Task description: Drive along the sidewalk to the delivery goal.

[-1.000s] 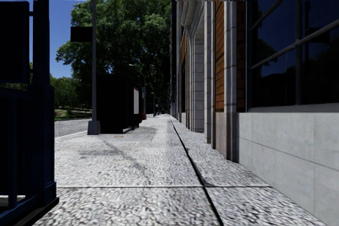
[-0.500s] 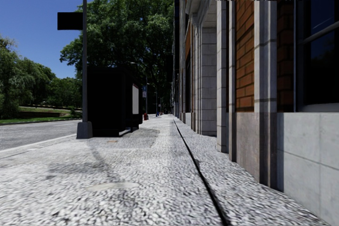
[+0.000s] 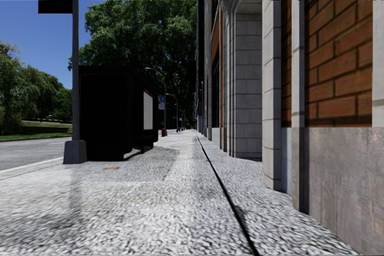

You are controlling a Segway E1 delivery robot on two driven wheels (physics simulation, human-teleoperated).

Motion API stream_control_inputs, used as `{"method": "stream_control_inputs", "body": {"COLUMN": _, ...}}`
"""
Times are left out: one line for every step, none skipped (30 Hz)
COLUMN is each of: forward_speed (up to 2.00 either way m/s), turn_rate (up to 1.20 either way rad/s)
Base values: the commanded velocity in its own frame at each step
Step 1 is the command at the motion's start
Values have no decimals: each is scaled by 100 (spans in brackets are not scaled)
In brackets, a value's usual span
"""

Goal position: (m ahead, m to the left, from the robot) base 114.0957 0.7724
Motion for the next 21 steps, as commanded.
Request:
{"method": "stream_control_inputs", "body": {"forward_speed": 200, "turn_rate": 0}}
{"method": "stream_control_inputs", "body": {"forward_speed": 200, "turn_rate": 0}}
{"method": "stream_control_inputs", "body": {"forward_speed": 200, "turn_rate": 0}}
{"method": "stream_control_inputs", "body": {"forward_speed": 200, "turn_rate": 0}}
{"method": "stream_control_inputs", "body": {"forward_speed": 200, "turn_rate": 0}}
{"method": "stream_control_inputs", "body": {"forward_speed": 200, "turn_rate": 0}}
{"method": "stream_control_inputs", "body": {"forward_speed": 200, "turn_rate": 0}}
{"method": "stream_control_inputs", "body": {"forward_speed": 200, "turn_rate": 0}}
{"method": "stream_control_inputs", "body": {"forward_speed": 200, "turn_rate": 0}}
{"method": "stream_control_inputs", "body": {"forward_speed": 200, "turn_rate": 0}}
{"method": "stream_control_inputs", "body": {"forward_speed": 200, "turn_rate": 0}}
{"method": "stream_control_inputs", "body": {"forward_speed": 200, "turn_rate": 0}}
{"method": "stream_control_inputs", "body": {"forward_speed": 200, "turn_rate": 0}}
{"method": "stream_control_inputs", "body": {"forward_speed": 200, "turn_rate": 0}}
{"method": "stream_control_inputs", "body": {"forward_speed": 200, "turn_rate": 0}}
{"method": "stream_control_inputs", "body": {"forward_speed": 200, "turn_rate": 0}}
{"method": "stream_control_inputs", "body": {"forward_speed": 200, "turn_rate": 0}}
{"method": "stream_control_inputs", "body": {"forward_speed": 200, "turn_rate": 0}}
{"method": "stream_control_inputs", "body": {"forward_speed": 200, "turn_rate": 0}}
{"method": "stream_control_inputs", "body": {"forward_speed": 200, "turn_rate": 0}}
{"method": "stream_control_inputs", "body": {"forward_speed": 200, "turn_rate": 0}}
